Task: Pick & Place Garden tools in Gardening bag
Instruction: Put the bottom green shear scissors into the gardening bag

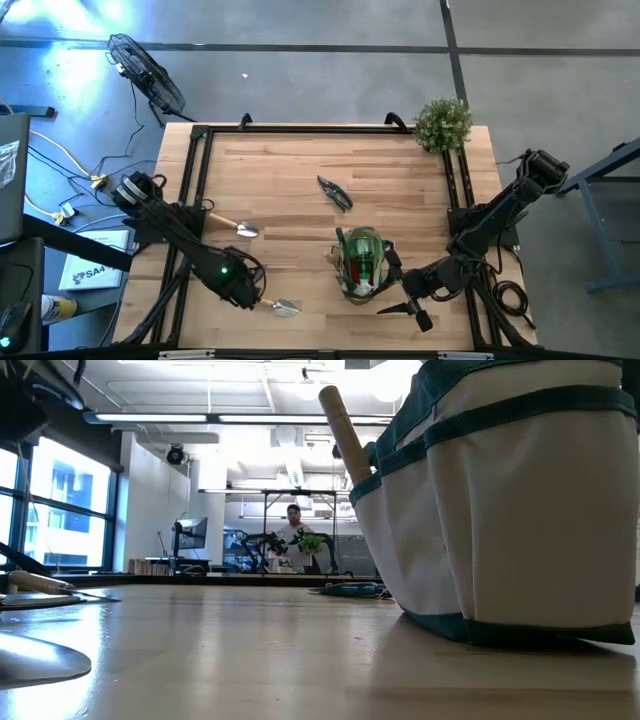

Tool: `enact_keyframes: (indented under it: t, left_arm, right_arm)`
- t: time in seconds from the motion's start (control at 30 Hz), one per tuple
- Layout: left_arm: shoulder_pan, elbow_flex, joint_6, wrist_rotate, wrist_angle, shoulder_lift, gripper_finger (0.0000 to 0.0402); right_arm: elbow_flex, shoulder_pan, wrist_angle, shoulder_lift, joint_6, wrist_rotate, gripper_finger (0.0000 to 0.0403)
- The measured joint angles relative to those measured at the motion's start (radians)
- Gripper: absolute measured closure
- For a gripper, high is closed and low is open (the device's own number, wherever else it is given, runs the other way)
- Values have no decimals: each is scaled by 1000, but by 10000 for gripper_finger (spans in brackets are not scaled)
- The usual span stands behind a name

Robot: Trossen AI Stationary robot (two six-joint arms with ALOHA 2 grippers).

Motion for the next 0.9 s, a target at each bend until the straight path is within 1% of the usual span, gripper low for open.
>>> enact_keyframes:
  t: [0.13, 0.23, 0.37, 0.5, 0.6, 0.8, 0.9]
  left_arm:
    - [0, -8, -38, -51, -11, 38, 145]
    - [2, -34, -36, -30, 8, 53, 145]
    - [7, -88, -31, 35, 109, 56, 145]
    - [7, -119, -9, 35, 209, 56, 145]
    - [8, -138, -10, 57, 263, 54, 145]
    - [7, -208, -13, 60, 328, 54, 145]
    - [8, -243, -14, 68, 366, 50, 160]
  right_arm:
    - [0, 0, 0, 0, 0, 0, 225]
    - [0, 0, 0, 0, 5, 0, 225]
    - [0, 0, -1, 0, 28, 0, 227]
    - [0, 0, -2, 0, 30, -1, 225]
    - [0, 0, -2, 0, 30, -1, 225]
    - [0, 0, -9, 0, 30, -1, 225]
    - [0, 0, -17, 0, 30, -1, 225]
